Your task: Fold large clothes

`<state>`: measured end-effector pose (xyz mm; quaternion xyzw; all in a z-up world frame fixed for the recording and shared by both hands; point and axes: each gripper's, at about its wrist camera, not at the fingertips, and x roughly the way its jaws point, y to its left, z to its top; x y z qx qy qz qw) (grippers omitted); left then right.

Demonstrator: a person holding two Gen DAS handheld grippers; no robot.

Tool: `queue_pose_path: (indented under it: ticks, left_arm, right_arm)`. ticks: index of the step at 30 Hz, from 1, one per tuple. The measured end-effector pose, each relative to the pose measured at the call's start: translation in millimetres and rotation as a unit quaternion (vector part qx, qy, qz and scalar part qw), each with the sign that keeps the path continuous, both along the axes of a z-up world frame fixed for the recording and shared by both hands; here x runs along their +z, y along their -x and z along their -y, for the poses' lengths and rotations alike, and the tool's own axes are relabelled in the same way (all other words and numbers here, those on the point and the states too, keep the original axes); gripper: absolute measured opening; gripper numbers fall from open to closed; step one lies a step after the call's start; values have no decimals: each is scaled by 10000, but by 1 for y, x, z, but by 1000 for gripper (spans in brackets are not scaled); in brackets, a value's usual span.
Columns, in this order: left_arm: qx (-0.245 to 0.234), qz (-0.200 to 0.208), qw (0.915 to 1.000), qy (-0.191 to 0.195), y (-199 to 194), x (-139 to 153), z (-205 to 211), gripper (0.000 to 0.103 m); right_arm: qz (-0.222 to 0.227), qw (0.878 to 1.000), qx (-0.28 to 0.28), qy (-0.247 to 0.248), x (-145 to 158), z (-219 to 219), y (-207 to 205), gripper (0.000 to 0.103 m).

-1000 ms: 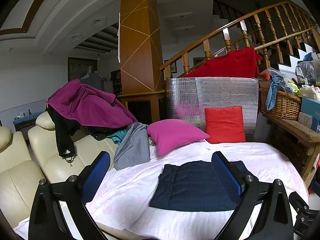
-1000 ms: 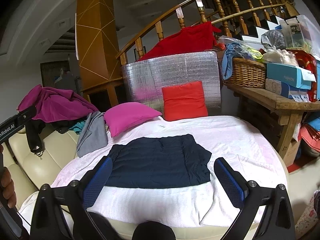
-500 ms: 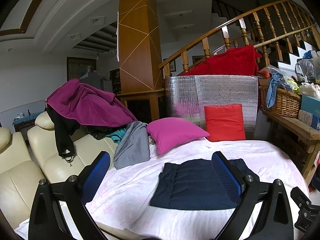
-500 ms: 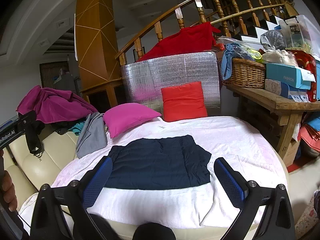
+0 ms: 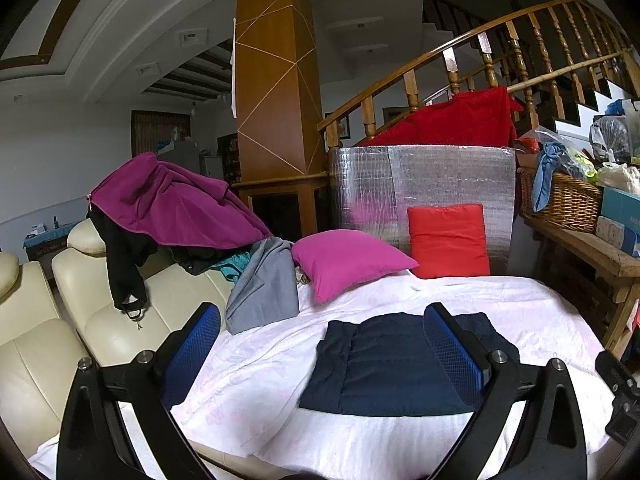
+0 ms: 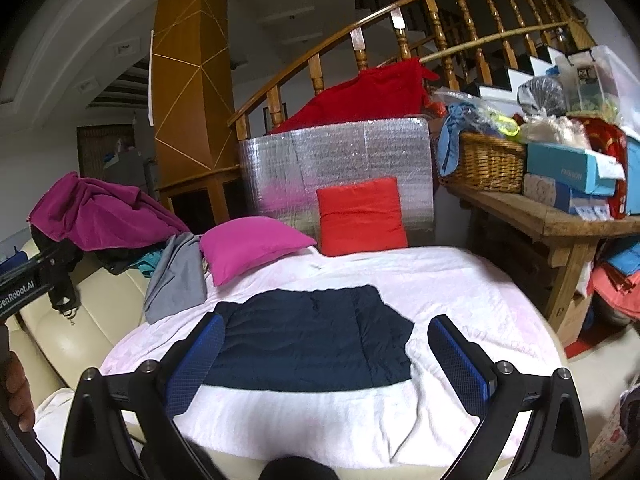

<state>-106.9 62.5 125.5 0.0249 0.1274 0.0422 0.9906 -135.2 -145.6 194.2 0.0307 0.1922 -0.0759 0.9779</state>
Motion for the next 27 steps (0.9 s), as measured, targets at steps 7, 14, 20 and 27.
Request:
queue_pose_path:
  ticks: [7,14,20,27]
  left_arm:
    - [-11,-51,10000,30,-4,-4,-3,101]
    - [-5,-51,10000,66,-4,-6,-8,101]
    - [19,-81,9999,99,-5,-8,-11,101]
    - [22,-138,9999,89,-7,-12,-11,101]
  right_arm:
    - [93,9999,-43,42,5,-2,0,103]
    - [7,10000,20,89,1,-8,-5,103]
    - [-14,9999,32,98,0,-9,-7,103]
    - [-41,9999,57,120,-2,-11,-8,103]
